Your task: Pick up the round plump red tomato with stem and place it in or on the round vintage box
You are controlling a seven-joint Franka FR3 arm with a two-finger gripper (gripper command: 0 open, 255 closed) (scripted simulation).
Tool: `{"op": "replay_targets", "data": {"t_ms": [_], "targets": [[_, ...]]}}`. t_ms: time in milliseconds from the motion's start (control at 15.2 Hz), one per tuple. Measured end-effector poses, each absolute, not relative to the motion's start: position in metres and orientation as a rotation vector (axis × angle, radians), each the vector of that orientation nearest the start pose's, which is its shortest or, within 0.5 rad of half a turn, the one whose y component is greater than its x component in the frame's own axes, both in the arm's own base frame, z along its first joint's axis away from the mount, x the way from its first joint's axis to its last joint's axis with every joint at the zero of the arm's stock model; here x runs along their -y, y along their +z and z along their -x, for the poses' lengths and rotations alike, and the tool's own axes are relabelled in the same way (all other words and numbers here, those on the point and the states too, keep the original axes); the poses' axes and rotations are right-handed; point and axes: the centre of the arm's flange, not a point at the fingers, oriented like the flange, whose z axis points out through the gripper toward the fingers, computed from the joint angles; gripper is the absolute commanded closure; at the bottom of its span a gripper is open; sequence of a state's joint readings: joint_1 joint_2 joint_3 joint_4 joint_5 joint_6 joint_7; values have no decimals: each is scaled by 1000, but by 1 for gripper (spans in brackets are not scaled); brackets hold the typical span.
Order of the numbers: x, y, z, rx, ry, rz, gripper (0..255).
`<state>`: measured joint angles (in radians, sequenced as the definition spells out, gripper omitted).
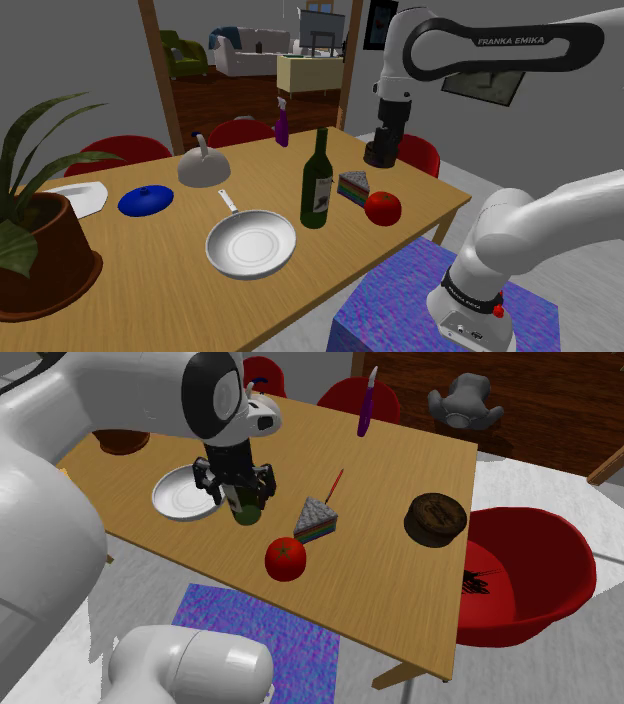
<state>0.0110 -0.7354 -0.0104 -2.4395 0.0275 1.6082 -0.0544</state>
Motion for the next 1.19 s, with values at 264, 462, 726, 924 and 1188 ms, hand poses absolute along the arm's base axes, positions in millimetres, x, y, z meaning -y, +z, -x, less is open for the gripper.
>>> {"op": "replay_targets", "data": {"t_ms": [264, 462, 726, 924, 1188], "targets": [[10, 518, -308, -239, 58, 3116, 0], [25, 489, -294, -708, -72, 3073, 0], [42, 442, -271, -1325, -250, 2893, 0], [46, 423, -270, -1457, -289, 2832, 0], [49, 401, -272, -1476, -294, 2822, 0]]}}
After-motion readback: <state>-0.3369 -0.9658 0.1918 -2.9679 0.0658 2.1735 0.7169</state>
